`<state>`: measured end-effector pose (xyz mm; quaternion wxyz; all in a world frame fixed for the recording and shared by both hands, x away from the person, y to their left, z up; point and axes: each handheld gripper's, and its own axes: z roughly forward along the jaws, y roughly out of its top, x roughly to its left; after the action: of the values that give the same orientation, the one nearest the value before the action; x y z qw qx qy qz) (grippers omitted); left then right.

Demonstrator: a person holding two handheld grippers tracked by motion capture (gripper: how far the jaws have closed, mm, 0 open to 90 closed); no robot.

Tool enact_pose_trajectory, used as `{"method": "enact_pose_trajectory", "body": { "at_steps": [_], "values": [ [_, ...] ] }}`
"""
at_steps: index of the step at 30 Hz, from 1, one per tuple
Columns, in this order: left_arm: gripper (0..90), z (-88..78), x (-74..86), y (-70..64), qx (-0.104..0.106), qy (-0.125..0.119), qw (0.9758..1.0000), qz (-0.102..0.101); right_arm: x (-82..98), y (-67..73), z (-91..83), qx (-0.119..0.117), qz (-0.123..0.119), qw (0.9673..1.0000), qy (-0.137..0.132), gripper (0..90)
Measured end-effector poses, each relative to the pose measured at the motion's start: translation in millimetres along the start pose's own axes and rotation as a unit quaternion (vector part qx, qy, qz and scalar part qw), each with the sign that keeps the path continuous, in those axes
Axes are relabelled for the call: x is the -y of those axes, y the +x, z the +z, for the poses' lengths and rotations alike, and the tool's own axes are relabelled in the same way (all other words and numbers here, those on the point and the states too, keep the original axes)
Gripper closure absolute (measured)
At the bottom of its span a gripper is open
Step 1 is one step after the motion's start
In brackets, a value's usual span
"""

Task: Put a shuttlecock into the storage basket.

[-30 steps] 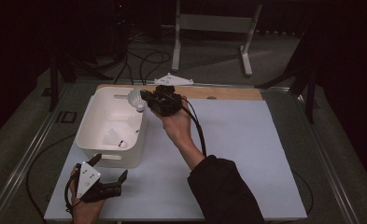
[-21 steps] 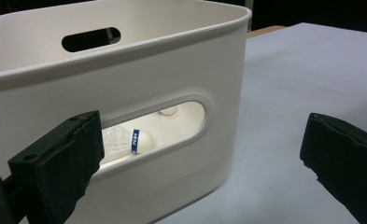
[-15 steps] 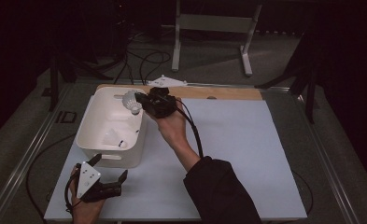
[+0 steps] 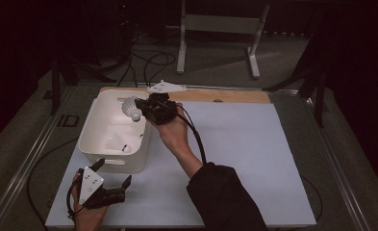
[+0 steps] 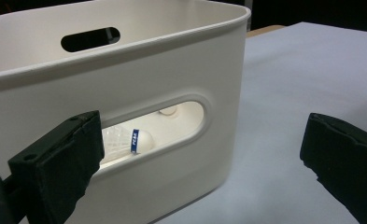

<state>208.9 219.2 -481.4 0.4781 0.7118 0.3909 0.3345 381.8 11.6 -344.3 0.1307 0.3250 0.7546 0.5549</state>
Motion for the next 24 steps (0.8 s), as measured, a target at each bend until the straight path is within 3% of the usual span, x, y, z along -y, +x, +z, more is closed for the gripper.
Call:
{"method": "enact_pose_trajectory", "body": {
  "at_steps": [24],
  "values": [
    [0.2, 0.6, 0.0, -0.1, 0.001, 0.0, 1.0, 0.0, 10.7, 6.8, 10.7, -0.005, -0.005, 0.9998, 0.018, 88.4]
  ]
}}
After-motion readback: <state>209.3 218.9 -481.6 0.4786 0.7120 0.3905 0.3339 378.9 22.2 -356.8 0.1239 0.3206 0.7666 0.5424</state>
